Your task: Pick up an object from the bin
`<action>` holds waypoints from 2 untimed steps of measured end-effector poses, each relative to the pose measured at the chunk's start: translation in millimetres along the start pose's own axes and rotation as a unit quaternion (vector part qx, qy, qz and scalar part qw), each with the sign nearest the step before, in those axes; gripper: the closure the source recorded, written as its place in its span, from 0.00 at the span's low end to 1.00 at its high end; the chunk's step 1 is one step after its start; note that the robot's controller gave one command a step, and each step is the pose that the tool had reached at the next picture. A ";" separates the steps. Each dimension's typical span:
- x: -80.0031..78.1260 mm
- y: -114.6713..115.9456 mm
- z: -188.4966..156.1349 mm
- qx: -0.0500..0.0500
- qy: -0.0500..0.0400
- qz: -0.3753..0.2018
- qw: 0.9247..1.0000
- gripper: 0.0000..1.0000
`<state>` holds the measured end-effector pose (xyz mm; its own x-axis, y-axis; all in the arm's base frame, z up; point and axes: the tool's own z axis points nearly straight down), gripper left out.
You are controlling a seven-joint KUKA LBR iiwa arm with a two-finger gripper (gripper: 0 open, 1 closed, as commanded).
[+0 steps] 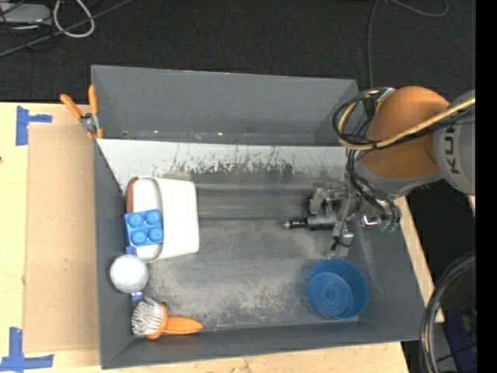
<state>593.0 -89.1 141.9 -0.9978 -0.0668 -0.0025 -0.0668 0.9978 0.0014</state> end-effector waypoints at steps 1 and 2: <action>10.1 -25.0 6.3 0.001 0.003 -0.020 1.000 0.00; 20.4 -38.1 39.6 0.000 -0.003 0.003 1.000 0.00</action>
Offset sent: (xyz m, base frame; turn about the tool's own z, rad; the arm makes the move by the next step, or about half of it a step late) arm -0.0296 -0.0619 -0.0719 0.0658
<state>575.3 -128.4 102.1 -0.9981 -0.0605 -0.0078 -0.0605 0.9982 0.0015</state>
